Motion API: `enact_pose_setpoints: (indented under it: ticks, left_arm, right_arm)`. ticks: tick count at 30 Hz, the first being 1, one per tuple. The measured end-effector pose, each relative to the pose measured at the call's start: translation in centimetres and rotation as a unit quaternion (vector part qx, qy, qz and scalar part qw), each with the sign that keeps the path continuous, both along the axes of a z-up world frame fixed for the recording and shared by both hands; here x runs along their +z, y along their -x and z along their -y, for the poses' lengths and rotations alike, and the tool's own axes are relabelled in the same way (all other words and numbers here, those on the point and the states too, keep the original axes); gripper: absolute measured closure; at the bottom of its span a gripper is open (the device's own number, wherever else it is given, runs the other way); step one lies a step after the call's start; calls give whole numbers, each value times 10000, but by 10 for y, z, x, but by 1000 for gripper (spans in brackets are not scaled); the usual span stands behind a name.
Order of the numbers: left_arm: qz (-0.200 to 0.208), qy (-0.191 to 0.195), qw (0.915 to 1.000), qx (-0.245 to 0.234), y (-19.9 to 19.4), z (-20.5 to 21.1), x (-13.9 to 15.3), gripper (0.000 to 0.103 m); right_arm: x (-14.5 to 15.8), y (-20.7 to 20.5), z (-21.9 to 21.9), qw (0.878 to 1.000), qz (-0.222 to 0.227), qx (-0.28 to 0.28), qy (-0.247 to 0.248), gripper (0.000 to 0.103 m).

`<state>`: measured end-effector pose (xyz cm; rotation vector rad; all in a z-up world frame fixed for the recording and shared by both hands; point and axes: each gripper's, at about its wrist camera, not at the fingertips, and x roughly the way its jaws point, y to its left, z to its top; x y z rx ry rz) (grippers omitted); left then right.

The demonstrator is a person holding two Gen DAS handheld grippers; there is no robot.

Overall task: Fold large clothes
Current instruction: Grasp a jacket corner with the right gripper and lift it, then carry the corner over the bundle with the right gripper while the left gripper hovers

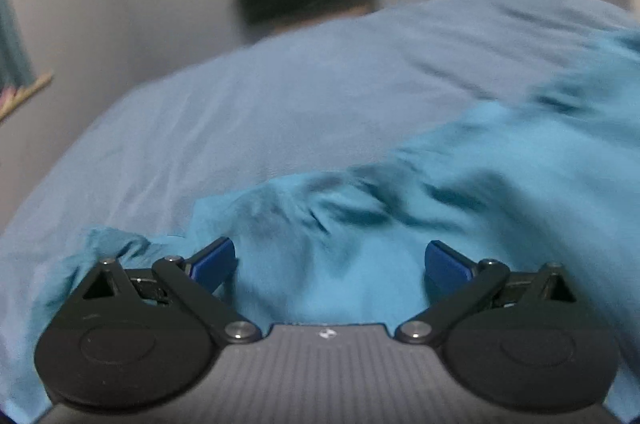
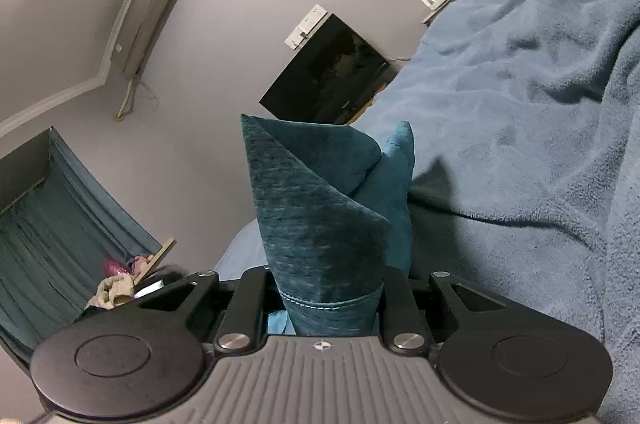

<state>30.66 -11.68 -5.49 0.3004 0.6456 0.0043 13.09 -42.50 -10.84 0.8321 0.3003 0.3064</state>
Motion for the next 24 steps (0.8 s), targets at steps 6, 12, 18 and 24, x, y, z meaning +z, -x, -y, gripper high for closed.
enact_pose_setpoints:
  ticks: [6,12,18,24]
  left_arm:
    - [-97,3,9953,-965,124,31,1,0]
    - [-382,-285,9940,-982,160,56,-55,0]
    - [-413,148,9957,-818,163,35,-46,0]
    - [-245,-164,9959,-855,184,8,-53,0]
  right_arm:
    - [3,-1,-4,10000,13,-34,56,83]
    - [2,0,-13,9998,37,-66,190,83]
    - [7,8,-19,9988,118,-176,439,83]
    - [6,15,-19,9987,-8,-360,367,84]
